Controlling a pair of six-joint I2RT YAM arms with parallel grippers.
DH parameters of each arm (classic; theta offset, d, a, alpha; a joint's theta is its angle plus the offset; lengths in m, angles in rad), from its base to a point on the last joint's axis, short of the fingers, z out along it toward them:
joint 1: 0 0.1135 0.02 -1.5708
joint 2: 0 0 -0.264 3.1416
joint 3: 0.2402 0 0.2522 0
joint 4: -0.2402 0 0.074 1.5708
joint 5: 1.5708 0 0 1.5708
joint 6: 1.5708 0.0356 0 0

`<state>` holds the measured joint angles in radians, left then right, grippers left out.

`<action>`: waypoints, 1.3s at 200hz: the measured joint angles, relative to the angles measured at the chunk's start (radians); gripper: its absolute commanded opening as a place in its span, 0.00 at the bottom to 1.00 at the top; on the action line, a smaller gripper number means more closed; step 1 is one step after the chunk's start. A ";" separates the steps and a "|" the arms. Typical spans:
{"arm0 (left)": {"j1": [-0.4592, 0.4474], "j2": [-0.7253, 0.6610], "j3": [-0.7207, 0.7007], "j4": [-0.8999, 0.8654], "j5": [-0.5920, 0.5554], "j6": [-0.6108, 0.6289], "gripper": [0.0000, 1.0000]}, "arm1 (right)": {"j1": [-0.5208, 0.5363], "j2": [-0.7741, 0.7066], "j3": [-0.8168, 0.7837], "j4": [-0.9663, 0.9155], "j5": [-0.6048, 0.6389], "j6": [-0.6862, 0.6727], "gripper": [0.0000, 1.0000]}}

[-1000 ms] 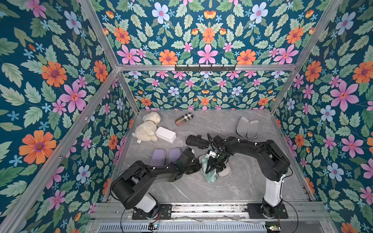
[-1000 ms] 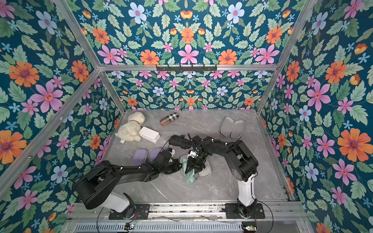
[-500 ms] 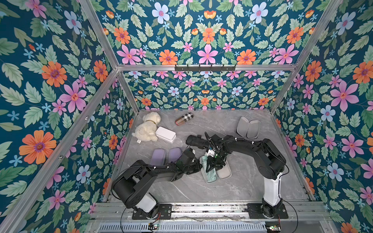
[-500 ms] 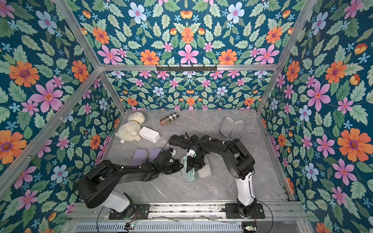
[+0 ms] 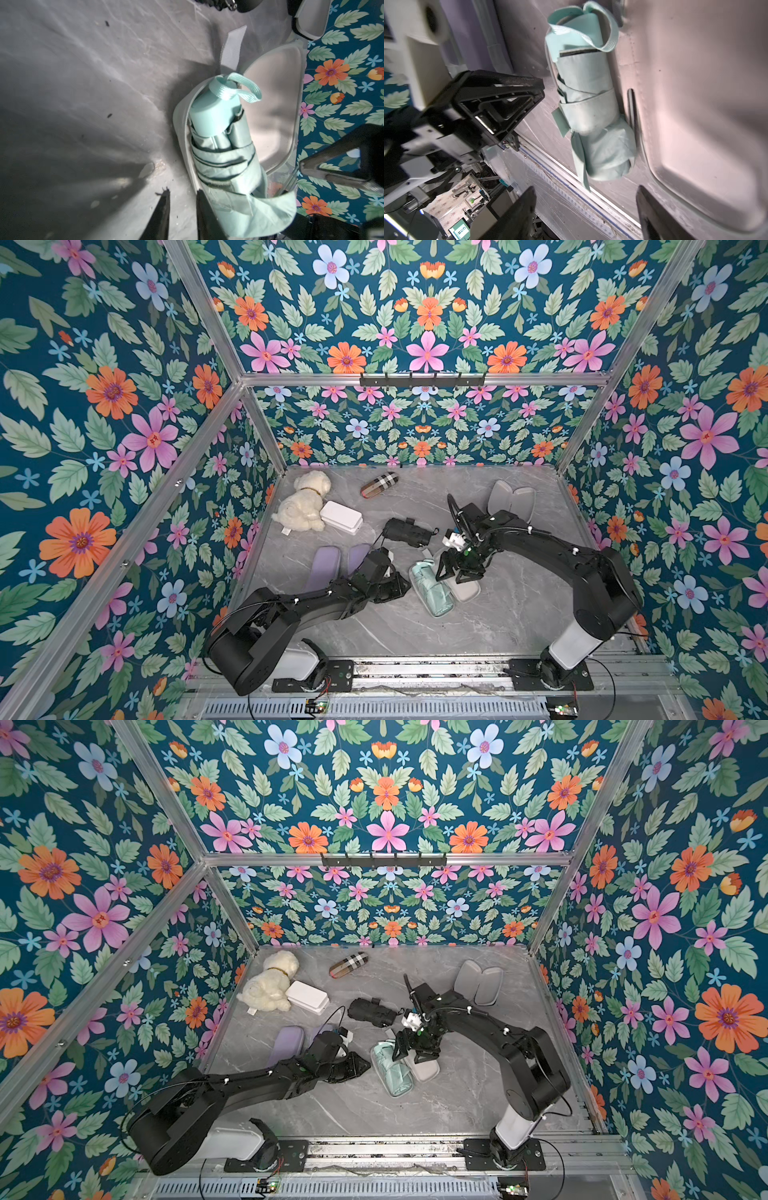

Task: Put umbrellas into zippered umbrella sleeves
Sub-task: Place the umbrella in the umbrella sleeve, then close the umbrella sleeve at the center of the board.

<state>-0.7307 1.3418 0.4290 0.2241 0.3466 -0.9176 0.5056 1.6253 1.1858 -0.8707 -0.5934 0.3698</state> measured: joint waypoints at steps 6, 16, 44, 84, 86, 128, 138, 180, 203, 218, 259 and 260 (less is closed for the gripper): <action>0.001 -0.012 -0.011 0.012 0.008 -0.006 0.51 | -0.035 -0.018 -0.013 0.000 0.002 -0.002 0.79; 0.002 -0.018 -0.031 0.045 0.021 -0.031 0.56 | -0.091 -0.029 -0.035 0.010 0.002 -0.003 0.80; 0.001 0.039 -0.060 0.175 0.064 -0.092 0.60 | -0.154 0.004 -0.064 0.062 -0.029 -0.006 0.80; -0.007 0.135 -0.034 0.307 0.101 -0.130 0.57 | -0.158 0.092 -0.094 0.219 -0.164 -0.001 0.79; -0.007 0.140 -0.032 0.311 0.101 -0.130 0.56 | -0.158 0.093 -0.096 0.224 -0.171 -0.001 0.78; -0.009 0.207 -0.026 0.363 0.130 -0.134 0.48 | -0.130 0.069 -0.096 0.230 -0.217 -0.035 0.78; -0.009 0.206 -0.021 0.363 0.133 -0.133 0.48 | -0.148 0.057 -0.101 0.227 -0.200 -0.040 0.79; -0.009 0.216 -0.013 0.369 0.133 -0.126 0.34 | -0.106 0.047 -0.166 0.318 -0.213 0.032 0.79; -0.008 0.261 -0.013 0.407 0.143 -0.124 0.25 | -0.002 0.047 -0.177 0.449 -0.246 0.124 0.78; -0.008 0.291 -0.013 0.454 0.157 -0.123 0.24 | 0.033 0.057 -0.191 0.533 -0.252 0.197 0.78; 0.040 0.224 -0.047 0.432 0.171 -0.126 0.26 | 0.069 0.121 -0.188 0.584 -0.241 0.244 0.77; 0.042 0.221 -0.048 0.431 0.171 -0.126 0.26 | 0.069 0.122 -0.190 0.584 -0.241 0.245 0.77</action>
<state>-0.6888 1.5627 0.3813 0.6552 0.5175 -1.0431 0.5747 1.7470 0.9958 -0.2871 -0.8349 0.6147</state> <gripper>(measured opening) 0.246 0.770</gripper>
